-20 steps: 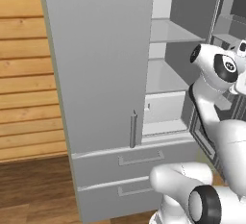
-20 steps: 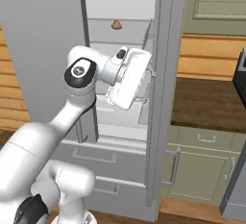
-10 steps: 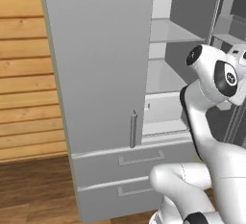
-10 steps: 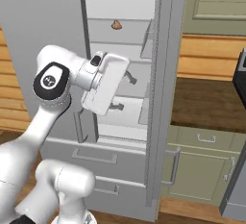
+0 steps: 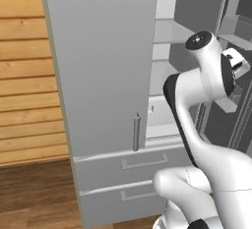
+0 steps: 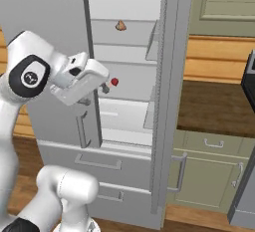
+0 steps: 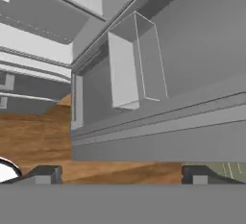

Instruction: Take the strawberry from the fridge and place it on top of the pancake, located on the dining counter.

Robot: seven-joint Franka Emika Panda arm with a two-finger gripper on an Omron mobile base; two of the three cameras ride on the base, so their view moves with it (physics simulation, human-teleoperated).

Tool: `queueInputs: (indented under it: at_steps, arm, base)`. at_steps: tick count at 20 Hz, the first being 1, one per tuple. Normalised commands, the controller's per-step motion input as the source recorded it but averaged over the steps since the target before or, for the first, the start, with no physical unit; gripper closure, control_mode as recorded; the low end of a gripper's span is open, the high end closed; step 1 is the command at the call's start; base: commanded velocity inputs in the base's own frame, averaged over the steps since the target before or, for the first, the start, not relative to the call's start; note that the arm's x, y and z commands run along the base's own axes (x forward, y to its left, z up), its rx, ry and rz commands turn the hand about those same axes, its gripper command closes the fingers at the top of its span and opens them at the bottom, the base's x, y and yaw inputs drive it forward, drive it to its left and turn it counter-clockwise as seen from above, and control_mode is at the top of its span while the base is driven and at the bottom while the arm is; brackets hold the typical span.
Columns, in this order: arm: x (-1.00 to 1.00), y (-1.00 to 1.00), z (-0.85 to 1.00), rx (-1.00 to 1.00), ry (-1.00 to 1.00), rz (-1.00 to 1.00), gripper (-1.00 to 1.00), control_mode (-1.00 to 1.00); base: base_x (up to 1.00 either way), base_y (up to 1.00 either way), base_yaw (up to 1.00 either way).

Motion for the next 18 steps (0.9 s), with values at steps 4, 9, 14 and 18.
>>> queueInputs:
  at_steps: [4,9,14,18]
  arm:
    - [0.63,0.94,-0.61,0.77,-0.37,0.00,-1.00,-1.00]
    - [0.41,0.99,-0.65,0.69,-0.41,0.00,-1.00,-1.00]
    - [0.07,0.61,-0.73,0.11,-0.02,0.18,-1.00,-1.00]
    - [0.33,0.11,-0.25,-0.01,0.00,0.04,-1.00,-1.00]
  base:
    - [0.00,0.00,0.00]
    - [0.00,0.00,0.00]
    - [0.00,0.00,0.00]
    - [0.00,0.00,0.00]
